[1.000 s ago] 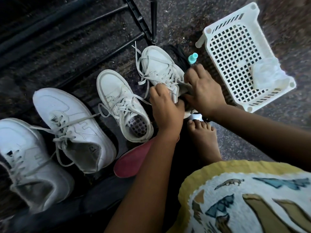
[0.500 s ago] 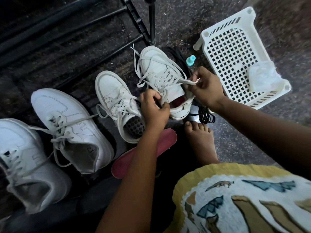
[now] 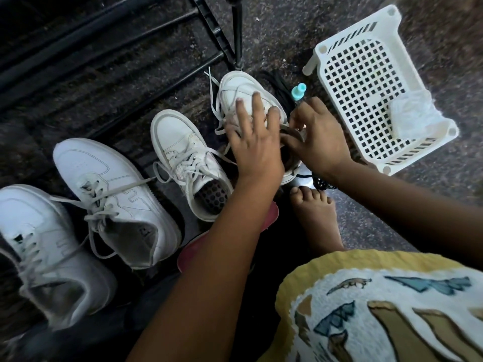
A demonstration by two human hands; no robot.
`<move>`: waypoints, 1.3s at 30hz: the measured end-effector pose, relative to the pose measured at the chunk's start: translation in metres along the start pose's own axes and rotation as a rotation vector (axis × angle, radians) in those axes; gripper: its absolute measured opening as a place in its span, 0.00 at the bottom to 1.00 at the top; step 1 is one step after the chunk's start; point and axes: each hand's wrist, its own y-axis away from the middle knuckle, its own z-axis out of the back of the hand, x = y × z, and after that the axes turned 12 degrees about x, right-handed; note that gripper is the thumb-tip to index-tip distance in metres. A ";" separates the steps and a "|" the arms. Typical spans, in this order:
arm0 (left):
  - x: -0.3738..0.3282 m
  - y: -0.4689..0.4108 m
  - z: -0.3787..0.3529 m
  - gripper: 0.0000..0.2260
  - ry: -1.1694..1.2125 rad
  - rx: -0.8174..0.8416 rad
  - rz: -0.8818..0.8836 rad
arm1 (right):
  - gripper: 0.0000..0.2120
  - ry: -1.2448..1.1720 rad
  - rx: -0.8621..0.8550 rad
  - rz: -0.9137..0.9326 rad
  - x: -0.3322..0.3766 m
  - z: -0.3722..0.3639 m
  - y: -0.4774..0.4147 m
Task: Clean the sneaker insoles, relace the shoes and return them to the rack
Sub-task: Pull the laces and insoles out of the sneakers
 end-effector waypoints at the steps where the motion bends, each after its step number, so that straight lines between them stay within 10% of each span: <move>1: -0.003 -0.003 -0.003 0.22 -0.065 -0.037 -0.016 | 0.08 0.013 -0.032 0.024 0.003 0.001 0.001; 19: 0.008 -0.011 0.004 0.10 0.037 0.038 -0.163 | 0.12 0.601 0.415 0.512 -0.001 0.005 0.020; 33: 0.028 -0.023 0.026 0.03 0.506 0.115 -0.104 | 0.13 0.881 0.879 0.100 0.043 0.000 -0.030; 39: 0.028 -0.024 0.026 0.04 0.521 0.140 -0.093 | 0.08 0.669 0.294 -0.135 0.006 -0.053 0.077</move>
